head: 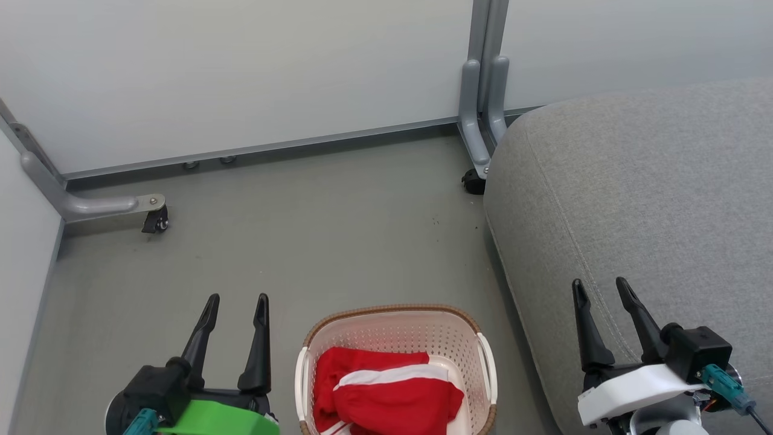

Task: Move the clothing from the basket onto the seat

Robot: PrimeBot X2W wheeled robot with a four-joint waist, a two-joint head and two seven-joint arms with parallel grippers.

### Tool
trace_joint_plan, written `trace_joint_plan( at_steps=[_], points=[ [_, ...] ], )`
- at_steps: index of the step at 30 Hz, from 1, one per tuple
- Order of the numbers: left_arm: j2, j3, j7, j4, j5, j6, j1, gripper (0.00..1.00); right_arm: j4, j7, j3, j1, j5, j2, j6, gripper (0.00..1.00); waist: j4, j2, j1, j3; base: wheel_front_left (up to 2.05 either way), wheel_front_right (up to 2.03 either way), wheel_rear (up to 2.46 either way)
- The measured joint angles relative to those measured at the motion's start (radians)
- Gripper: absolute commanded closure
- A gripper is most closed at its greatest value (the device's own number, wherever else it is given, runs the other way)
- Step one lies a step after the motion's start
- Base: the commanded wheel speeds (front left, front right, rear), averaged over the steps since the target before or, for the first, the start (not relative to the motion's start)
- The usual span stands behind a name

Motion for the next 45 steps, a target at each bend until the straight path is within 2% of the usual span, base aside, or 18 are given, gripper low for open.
trace_joint_plan(
  at_steps=[28,45],
  points=[
    [0.000,-0.032,-0.050,-0.016,0.199,0.000,0.027,0.00,-0.020,-0.053,0.022,0.025,-0.206,-0.002,0.000,0.00,0.006,0.0000,0.0000,-0.027,0.00,0.00,0.00],
    [0.001,-0.038,-0.052,-0.008,0.200,-0.001,0.031,0.00,-0.024,-0.053,0.030,0.027,-0.204,-0.002,0.000,0.00,0.012,0.0000,0.0000,-0.031,0.00,0.00,0.00]
  ],
)
